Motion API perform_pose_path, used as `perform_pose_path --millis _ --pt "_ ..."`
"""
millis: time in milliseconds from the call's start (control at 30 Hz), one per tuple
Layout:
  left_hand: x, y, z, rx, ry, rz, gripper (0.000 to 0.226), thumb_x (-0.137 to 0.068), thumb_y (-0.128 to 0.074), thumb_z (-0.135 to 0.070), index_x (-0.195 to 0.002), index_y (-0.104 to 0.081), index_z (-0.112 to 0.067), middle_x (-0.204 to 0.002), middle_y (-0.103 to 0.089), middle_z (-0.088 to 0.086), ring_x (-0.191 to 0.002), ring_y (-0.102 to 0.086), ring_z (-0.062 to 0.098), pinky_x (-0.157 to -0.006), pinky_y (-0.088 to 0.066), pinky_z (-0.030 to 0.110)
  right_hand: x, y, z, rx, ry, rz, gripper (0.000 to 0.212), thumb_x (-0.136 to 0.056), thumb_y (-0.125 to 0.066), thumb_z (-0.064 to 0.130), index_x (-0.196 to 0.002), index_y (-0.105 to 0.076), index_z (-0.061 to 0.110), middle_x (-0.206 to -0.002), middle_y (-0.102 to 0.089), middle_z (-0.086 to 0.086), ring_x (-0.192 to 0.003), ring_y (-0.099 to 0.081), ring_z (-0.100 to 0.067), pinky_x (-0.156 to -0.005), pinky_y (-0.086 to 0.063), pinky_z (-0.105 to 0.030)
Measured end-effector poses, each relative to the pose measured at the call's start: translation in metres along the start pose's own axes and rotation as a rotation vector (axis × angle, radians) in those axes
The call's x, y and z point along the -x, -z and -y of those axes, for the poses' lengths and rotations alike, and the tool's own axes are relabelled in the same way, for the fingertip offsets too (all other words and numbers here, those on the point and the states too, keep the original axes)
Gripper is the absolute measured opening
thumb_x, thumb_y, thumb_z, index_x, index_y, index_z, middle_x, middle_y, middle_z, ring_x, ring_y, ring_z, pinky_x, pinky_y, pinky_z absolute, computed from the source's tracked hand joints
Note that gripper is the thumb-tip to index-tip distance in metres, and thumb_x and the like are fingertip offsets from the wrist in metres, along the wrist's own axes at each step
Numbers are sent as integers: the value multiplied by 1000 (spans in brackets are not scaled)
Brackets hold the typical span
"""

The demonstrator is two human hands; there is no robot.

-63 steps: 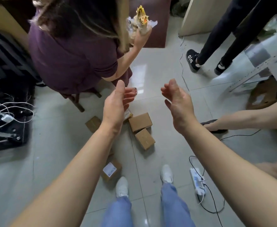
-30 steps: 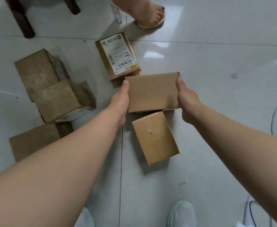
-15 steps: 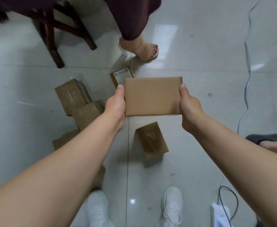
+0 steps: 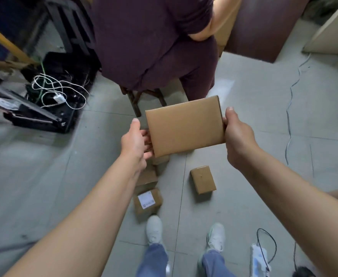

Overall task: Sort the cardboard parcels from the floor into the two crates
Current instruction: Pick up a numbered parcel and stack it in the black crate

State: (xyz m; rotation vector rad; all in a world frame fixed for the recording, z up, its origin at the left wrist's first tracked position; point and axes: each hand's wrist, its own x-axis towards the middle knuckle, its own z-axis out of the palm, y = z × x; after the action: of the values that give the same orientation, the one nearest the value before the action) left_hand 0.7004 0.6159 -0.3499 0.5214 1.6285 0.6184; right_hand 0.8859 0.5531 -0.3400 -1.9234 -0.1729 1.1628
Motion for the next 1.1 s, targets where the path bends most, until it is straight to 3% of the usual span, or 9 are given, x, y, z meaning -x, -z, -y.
perform_pose_path --millis 167,333,467,600,733,800,867,967,1100 --pt "66 65 -52 54 -105 -44 40 -95 -39 -51 -104 -57 -16 -94 -60 3 -70 -58 18 -62 -46 30 93 -33 53 18 101 -4 39 -95 -34 48 -73 -49 20 -86 -53 0 -81 -48 -18 -67 -37 -29" --pt "125 126 -80 143 -214 -164 43 -93 -45 -50 -108 -61 -14 -97 -63 1 -76 -60 17 -60 -48 26 164 -63 81 17 173 52 51 -92 -35 53 -107 -58 10 -121 -59 -11 -115 -54 -27 -97 -43 -38" --pt "171 164 -95 237 -308 -216 39 -94 -44 -51 -103 -61 -17 -105 -64 1 -84 -60 16 -69 -48 28 210 -77 95 -2 184 162 53 -95 -37 54 -114 -57 8 -118 -62 -6 -106 -58 -24 -91 -46 -36" --pt "211 194 -95 304 -305 -244 50 -90 -42 -62 -105 -61 -18 -99 -66 1 -85 -61 17 -68 -48 31 247 -80 99 -7 195 287 40 -94 -38 57 -106 -52 21 -105 -59 4 -90 -55 -14 -80 -43 -31" --pt "247 222 -84 395 -363 -285 25 -88 -50 -38 -73 -56 -20 -66 -58 -5 -68 -52 16 -64 -41 30 281 -82 108 58 161 436 62 -85 -42 70 -119 -59 20 -107 -66 2 -94 -64 -21 -89 -52 -41" --pt "263 234 -76 447 -383 -301 25 -86 -46 -24 -61 -43 -19 -56 -49 -5 -60 -45 15 -61 -38 30 292 -84 110 112 174 499 62 -84 -42 71 -113 -64 21 -106 -68 0 -92 -66 -23 -82 -55 -40" --pt "276 246 -70 508 -381 -326 26 -84 -42 -13 -59 -37 -18 -53 -44 -3 -56 -40 14 -59 -35 29 303 -89 112 149 210 562 57 -86 -42 68 -104 -68 20 -102 -70 -1 -90 -66 -22 -76 -55 -36" --pt "290 268 -56 595 -378 -422 25 -75 -36 5 -57 -41 -13 -56 -42 2 -54 -37 18 -55 -31 26 323 -103 111 204 242 611 62 -79 -45 71 -100 -68 18 -102 -70 -1 -93 -66 -23 -89 -52 -42" --pt "309 302 -34 653 -388 -584 38 -76 -32 11 -69 -62 -12 -65 -59 2 -64 -53 17 -58 -42 26 357 -131 96 261 232 735 80 -68 -44 79 -114 -63 17 -101 -67 -2 -93 -65 -27 -87 -53 -51"
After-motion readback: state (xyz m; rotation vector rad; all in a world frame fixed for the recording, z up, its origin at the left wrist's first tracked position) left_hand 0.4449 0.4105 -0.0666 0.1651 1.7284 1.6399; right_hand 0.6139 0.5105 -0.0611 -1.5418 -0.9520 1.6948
